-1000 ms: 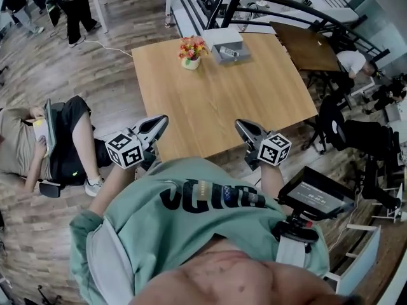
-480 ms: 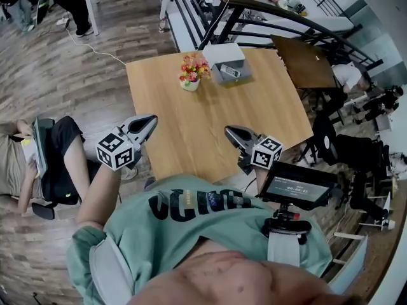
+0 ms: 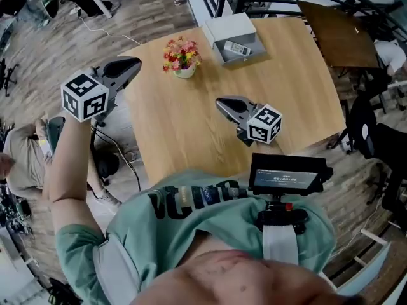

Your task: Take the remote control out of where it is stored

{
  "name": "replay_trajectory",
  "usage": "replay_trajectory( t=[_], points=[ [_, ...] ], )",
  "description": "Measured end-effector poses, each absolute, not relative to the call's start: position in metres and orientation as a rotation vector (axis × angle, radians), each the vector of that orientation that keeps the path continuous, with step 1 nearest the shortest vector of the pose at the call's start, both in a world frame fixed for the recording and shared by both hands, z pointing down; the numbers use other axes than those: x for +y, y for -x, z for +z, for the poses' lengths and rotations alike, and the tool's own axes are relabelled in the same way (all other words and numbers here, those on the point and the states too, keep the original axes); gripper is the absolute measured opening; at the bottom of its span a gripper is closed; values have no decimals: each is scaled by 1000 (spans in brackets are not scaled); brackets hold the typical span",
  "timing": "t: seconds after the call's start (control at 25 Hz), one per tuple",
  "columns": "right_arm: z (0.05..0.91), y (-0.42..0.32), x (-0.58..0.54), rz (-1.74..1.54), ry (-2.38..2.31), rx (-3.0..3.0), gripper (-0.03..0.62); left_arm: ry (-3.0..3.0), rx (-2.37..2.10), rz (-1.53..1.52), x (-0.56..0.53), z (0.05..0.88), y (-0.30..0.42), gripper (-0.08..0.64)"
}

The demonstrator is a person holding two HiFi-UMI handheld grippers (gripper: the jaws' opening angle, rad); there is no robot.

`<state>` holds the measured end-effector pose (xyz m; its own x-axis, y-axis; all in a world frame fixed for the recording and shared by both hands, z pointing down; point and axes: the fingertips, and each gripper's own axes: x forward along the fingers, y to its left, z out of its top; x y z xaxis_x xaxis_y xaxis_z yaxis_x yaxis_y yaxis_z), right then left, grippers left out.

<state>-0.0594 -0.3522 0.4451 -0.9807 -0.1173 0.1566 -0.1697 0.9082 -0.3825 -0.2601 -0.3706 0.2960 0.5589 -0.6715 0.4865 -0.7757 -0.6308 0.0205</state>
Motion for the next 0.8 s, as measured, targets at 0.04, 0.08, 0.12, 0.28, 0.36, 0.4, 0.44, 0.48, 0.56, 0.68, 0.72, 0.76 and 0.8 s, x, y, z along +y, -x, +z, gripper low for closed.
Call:
replay_trajectory(
  t=[0.04, 0.08, 0.12, 0.28, 0.36, 0.4, 0.44, 0.48, 0.56, 0.68, 0.72, 0.76, 0.8],
  points=[
    [452, 56, -353, 614, -230, -2950, 5, -2579, -1181, 695, -385, 297, 249, 17],
    [458, 53, -353, 616, -240, -2960, 5, -2598, -1154, 731, -399, 299, 237, 30],
    [464, 49, -353, 619, -255, -2971, 5, -2615, -1125, 769, -414, 303, 225, 46],
    [485, 18, -357, 705, -324, -3012, 5, -2650, -978, 1056, -474, 342, 169, 110],
    [497, -1, -363, 775, -368, -3022, 5, -2642, -888, 1311, -502, 374, 145, 155],
    [503, -10, -367, 805, -389, -3027, 5, -2632, -835, 1433, -516, 389, 134, 167],
    [509, -21, -372, 831, -412, -3030, 5, -2620, -779, 1534, -532, 403, 123, 174],
    [516, -31, -377, 853, -438, -3032, 5, -2608, -722, 1607, -547, 415, 110, 179],
    [531, -49, -383, 888, -501, -3028, 5, -2588, -617, 1685, -572, 437, 84, 181],
    [555, -63, -379, 916, -558, -3015, 5, -2569, -491, 1779, -602, 471, 43, 181],
    [562, -65, -376, 926, -556, -3013, 5, -2559, -449, 1824, -612, 485, 32, 183],
    [569, -66, -372, 938, -550, -3012, 5, -2542, -398, 1880, -620, 502, 22, 189],
    [575, -66, -366, 952, -543, -3009, 5, -2517, -338, 1948, -626, 521, 14, 196]
  ],
)
